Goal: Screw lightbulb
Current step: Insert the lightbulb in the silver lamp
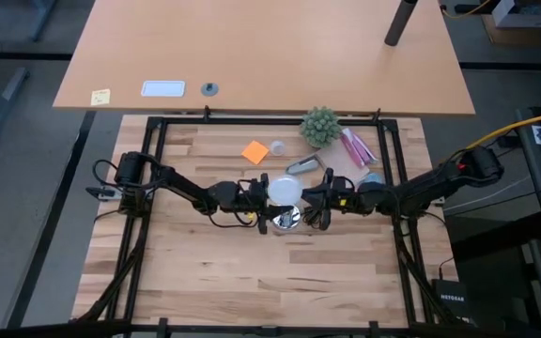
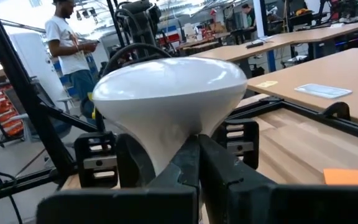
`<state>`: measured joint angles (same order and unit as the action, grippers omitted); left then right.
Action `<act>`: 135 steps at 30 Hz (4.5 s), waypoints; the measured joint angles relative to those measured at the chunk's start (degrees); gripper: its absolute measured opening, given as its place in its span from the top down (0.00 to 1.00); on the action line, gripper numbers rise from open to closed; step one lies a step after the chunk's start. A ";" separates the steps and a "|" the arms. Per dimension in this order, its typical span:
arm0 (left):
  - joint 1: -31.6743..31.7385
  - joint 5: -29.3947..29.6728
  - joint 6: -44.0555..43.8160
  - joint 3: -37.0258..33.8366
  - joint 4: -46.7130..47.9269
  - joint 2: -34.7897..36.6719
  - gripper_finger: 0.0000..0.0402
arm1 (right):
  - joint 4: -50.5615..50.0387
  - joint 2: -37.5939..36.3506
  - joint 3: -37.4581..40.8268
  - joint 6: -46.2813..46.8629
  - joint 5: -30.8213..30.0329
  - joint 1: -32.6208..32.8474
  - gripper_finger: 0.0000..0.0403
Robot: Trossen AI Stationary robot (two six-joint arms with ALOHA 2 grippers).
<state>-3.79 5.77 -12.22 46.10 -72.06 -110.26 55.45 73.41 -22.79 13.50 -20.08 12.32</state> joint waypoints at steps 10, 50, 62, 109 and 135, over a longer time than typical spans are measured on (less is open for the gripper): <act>0.04 0.21 2.38 -0.01 0.07 0.00 0.63 | -6.42 -1.37 -0.08 -0.32 -0.71 0.06 0.99; 0.15 3.33 6.40 -0.06 16.05 -0.17 0.63 | -11.41 9.35 -6.47 8.57 -9.99 0.02 0.99; 0.26 3.95 7.88 0.03 17.59 -0.17 0.63 | -12.57 8.66 -6.47 6.15 -13.50 0.09 0.99; -0.74 5.42 10.97 4.36 25.59 -1.70 0.63 | -17.56 6.84 -6.45 5.27 -10.85 0.04 0.99; -0.57 5.76 11.42 4.47 29.38 -1.62 0.63 | -14.22 0.77 -6.47 -2.01 -14.90 0.15 0.99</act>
<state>-4.36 11.53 -0.80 50.57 -42.68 -111.87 41.23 74.18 -29.26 11.49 -34.98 12.47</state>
